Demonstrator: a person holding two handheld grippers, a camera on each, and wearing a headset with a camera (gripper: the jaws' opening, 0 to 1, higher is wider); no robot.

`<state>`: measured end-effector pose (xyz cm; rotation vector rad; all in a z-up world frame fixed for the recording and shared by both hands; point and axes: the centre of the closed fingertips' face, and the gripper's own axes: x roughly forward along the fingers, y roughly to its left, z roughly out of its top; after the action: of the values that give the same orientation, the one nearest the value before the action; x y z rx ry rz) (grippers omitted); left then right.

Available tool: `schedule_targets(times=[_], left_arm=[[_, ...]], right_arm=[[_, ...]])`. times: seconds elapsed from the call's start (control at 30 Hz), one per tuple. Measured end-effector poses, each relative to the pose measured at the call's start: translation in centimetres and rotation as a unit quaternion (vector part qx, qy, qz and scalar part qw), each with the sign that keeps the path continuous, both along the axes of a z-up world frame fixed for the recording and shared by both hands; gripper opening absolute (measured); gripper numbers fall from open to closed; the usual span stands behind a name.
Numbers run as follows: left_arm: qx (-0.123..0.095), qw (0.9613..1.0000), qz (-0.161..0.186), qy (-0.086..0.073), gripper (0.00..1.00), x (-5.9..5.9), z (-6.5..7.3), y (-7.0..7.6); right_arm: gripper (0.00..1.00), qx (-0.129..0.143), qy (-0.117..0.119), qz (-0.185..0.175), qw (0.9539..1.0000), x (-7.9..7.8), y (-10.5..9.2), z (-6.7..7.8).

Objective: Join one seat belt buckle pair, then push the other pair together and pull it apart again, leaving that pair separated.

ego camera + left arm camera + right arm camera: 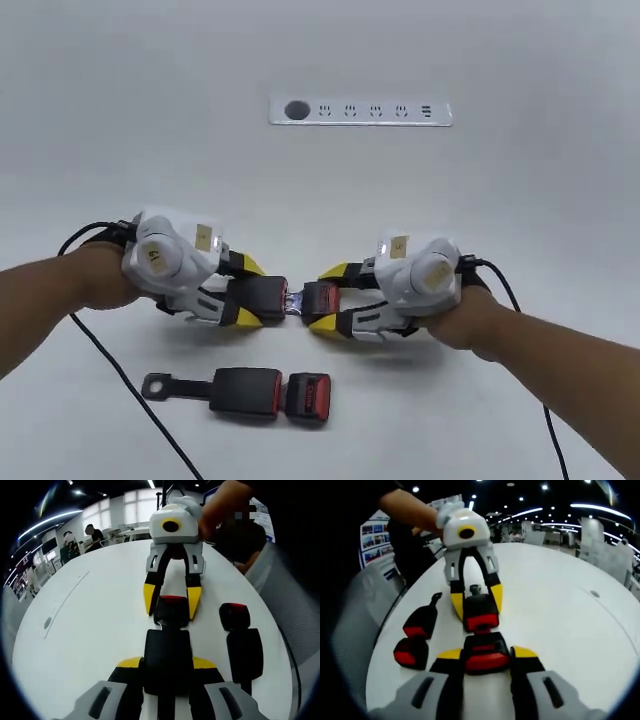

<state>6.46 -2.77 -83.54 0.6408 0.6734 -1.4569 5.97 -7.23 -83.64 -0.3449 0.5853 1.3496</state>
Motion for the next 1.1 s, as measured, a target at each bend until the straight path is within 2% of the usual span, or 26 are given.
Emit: schedule_targets(times=[0.07, 0.27, 0.33, 0.73, 1.1], left_arm=[[0.001, 1.0, -0.003, 0.001, 0.35, 0.0, 0.1, -0.1], [0.003, 1.0, -0.008, -0.002, 0.35, -0.2, 0.3, -0.2], [0.004, 1.0, -0.008, -0.003, 0.35, -0.2, 0.3, -0.2], [0.008, 0.9999, -0.007, -0.001, 0.36, -0.3, 0.4, -0.3], [0.009, 0.9999, -0.006, -0.001, 0.36, -0.4, 0.4, -0.3]], right_arm=[[0.36, 0.002, 0.0, 0.001, 1.0, 0.0, 0.8, 0.0], [0.35, 0.002, 0.002, -0.003, 1.0, 0.2, 1.1, 0.0], [0.35, -0.007, -0.001, 0.001, 1.0, 0.2, 1.3, 0.0], [0.36, -0.027, -0.007, 0.003, 0.9996, 0.2, 1.5, 0.0], [0.36, -0.029, -0.012, 0.005, 0.9995, 0.2, 1.5, 0.0]])
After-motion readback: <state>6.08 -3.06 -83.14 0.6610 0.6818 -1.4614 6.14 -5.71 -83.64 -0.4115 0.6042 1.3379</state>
